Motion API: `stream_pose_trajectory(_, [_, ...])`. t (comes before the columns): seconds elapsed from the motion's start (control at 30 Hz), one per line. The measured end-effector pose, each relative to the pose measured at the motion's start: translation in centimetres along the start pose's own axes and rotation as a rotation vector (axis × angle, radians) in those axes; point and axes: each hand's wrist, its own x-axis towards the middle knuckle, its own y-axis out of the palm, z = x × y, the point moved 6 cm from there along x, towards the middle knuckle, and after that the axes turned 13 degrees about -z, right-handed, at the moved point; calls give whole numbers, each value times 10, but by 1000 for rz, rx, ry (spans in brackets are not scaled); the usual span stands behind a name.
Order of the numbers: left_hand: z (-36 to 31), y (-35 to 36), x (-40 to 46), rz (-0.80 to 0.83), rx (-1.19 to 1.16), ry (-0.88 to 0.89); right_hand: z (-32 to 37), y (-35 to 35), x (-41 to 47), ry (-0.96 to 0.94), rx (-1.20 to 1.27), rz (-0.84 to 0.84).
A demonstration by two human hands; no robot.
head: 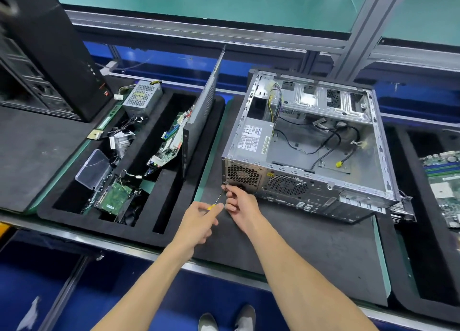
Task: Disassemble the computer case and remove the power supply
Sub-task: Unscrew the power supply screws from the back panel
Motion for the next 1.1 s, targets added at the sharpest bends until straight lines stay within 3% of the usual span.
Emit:
stream_pose_trajectory(0.33, [3,0,-7,-22,123,89,0,0,2,-19,18,19])
stream_pose_trajectory(0.53, [-4,-2,-7,-60,92,72,1,-1,0,-25,26,22])
stream_pose_trajectory(0.77, [-3,-10,-6,-137,53,208,2,0,-3,-25,11,12])
stream_pose_trajectory(1.0, [7,-3,-11,-14,47,-26,3,1,-3,-8,2,15])
stream_pose_trajectory(1.1, [8,4,-14,-47,34,-19,2,1,-4,-19,10,20])
